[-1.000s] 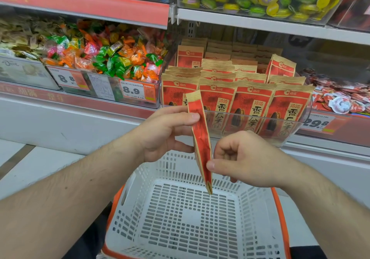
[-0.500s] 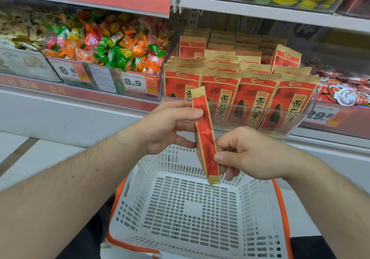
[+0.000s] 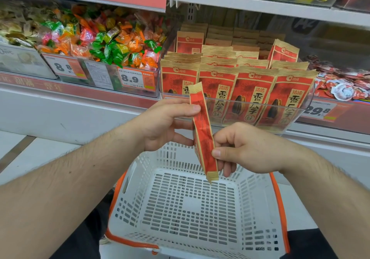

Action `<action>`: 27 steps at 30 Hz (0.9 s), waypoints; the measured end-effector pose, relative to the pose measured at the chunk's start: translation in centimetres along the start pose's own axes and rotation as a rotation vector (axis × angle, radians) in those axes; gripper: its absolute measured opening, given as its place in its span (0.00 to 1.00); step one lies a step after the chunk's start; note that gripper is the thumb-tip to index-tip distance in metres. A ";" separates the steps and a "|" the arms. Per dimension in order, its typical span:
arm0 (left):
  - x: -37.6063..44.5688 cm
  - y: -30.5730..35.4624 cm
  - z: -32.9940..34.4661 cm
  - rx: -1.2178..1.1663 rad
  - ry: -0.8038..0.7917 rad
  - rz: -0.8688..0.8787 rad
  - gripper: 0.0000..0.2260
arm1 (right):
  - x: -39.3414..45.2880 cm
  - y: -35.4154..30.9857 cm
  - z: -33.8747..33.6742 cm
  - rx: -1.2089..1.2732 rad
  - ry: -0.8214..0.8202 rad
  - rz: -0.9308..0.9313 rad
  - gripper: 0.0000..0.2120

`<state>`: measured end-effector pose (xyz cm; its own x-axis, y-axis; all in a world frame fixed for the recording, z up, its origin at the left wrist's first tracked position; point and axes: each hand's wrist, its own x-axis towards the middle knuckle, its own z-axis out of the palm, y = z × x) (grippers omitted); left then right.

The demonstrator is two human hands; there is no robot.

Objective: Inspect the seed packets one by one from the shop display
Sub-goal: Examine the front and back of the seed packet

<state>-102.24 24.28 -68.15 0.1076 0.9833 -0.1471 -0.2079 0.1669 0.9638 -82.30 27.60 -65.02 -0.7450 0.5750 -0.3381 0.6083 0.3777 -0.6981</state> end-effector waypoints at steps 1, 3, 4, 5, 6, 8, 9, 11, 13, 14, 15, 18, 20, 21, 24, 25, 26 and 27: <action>0.0 0.0 0.1 -0.002 0.009 -0.002 0.04 | 0.0 0.1 0.1 0.000 0.002 0.001 0.13; -0.1 0.1 0.1 -0.003 0.027 -0.005 0.08 | 0.1 0.2 0.2 -0.001 0.013 0.007 0.12; -0.1 0.1 0.1 0.001 0.034 -0.006 0.09 | 0.2 0.2 0.3 -0.004 0.028 0.011 0.12; -0.1 0.2 0.1 0.007 0.044 -0.007 0.11 | 0.2 0.3 0.3 -0.013 0.051 0.012 0.12; 0.0 0.2 0.0 0.015 0.057 -0.005 0.12 | 0.3 0.3 0.3 -0.029 0.081 0.009 0.12; 0.0 0.3 0.1 0.031 0.094 -0.002 0.13 | 0.3 0.1 0.5 -0.092 0.138 0.004 0.14; 0.0 0.3 0.2 0.039 0.116 -0.002 0.12 | 0.3 -0.1 0.5 -0.133 0.159 0.010 0.17; 0.0 0.2 0.6 0.052 0.166 -0.004 0.12 | 0.3 -0.2 0.8 -0.214 0.200 0.045 0.23; 0.1 0.1 0.9 0.065 0.205 -0.015 0.13 | 0.6 -0.3 1.2 -0.279 0.249 0.068 0.24; 0.1 0.0 1.1 0.071 0.214 -0.022 0.13 | 0.7 -0.3 1.4 -0.292 0.272 0.066 0.24; 0.1 -0.1 1.1 0.076 0.218 -0.030 0.13 | 0.9 -0.2 1.6 -0.295 0.290 0.059 0.24; 0.1 -0.3 1.0 0.072 0.201 -0.045 0.14 | 1.2 0.1 2.0 -0.291 0.300 0.040 0.25; 0.1 -0.4 0.8 0.070 0.180 -0.037 0.11 | 1.2 0.1 2.1 -0.292 0.280 0.024 0.25; 0.1 -0.4 0.7 0.072 0.158 -0.028 0.10 | 1.1 0.0 2.1 -0.279 0.267 0.014 0.25; -0.1 -0.2 0.3 0.050 0.036 0.007 0.12 | 1.0 0.1 1.3 -0.128 0.314 -0.033 0.29; -0.2 -0.2 0.2 0.035 -0.013 0.011 0.14 | 1.0 0.3 1.0 -0.045 0.363 -0.049 0.32; -0.2 -0.2 0.1 0.021 -0.059 0.015 0.16 | 1.0 0.6 0.6 0.043 0.408 -0.063 0.35; -0.2 -0.3 0.0 0.011 -0.095 0.015 0.19 | 1.0 0.8 0.3 0.131 0.440 -0.079 0.35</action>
<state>-102.23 24.01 -68.38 0.1962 0.9743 -0.1111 -0.1993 0.1505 0.9683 -82.65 28.27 -66.16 -0.5839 0.8118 -0.0005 0.4932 0.3542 -0.7946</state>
